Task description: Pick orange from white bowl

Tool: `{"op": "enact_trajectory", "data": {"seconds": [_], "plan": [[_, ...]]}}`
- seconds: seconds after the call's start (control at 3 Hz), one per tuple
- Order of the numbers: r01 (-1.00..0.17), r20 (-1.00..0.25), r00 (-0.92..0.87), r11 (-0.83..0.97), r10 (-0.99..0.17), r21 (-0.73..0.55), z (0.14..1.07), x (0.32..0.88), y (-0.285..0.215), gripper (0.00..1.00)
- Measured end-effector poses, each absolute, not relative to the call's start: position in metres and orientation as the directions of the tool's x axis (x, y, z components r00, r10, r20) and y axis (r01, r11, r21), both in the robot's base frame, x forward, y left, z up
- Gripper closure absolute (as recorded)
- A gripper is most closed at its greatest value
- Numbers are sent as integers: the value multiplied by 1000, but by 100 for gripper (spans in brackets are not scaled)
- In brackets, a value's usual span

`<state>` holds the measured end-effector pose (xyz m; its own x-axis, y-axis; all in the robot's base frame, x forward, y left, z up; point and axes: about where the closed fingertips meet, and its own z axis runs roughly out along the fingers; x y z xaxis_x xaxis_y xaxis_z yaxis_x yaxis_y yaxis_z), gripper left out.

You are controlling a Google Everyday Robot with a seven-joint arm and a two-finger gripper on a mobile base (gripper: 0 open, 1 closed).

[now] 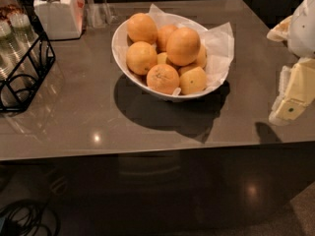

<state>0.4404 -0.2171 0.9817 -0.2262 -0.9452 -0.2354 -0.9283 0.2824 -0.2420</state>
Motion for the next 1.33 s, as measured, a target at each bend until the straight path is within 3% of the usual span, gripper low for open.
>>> {"op": "enact_trajectory", "data": {"seconds": [0.33, 1.0, 1.33], "plan": [[-950, -306, -162, 232, -938, -209, 981, 471, -192, 0], [-985, -447, 94, -19, -890, -170, 987, 575, -54, 0], [-983, -454, 97, -15, -886, -181, 988, 579, -51, 0]]}}
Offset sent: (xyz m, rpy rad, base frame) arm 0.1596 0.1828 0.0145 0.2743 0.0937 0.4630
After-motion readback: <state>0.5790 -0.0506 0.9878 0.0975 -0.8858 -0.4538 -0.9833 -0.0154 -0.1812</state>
